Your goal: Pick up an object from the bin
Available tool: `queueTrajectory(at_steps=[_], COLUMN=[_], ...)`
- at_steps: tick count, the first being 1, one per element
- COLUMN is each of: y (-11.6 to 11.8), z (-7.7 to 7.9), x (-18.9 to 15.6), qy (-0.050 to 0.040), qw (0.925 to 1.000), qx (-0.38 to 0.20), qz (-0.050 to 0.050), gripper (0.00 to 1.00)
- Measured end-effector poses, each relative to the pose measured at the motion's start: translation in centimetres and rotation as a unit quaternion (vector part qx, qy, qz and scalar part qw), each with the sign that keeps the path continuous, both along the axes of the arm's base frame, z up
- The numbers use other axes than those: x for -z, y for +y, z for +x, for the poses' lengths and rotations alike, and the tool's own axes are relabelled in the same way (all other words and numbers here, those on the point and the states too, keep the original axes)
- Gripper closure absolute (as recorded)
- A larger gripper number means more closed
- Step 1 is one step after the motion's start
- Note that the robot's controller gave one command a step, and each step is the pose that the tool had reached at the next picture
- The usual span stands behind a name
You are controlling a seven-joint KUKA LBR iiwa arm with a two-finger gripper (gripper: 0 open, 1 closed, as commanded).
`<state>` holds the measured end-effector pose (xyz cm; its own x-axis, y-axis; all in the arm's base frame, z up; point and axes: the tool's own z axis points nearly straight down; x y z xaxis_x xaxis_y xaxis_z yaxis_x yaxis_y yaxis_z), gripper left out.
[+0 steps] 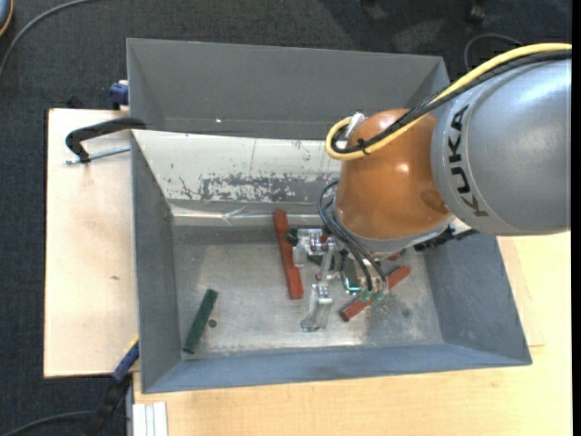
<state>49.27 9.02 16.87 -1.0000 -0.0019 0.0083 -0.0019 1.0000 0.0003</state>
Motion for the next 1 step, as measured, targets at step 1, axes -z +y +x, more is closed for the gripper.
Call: queueTrajectory(at_steps=[1], y=[-10.20], z=[1.13], x=[1.19], qy=[-0.0037], qw=[0.9999], qx=[-0.011], qz=[-0.002], gripper=[0.00])
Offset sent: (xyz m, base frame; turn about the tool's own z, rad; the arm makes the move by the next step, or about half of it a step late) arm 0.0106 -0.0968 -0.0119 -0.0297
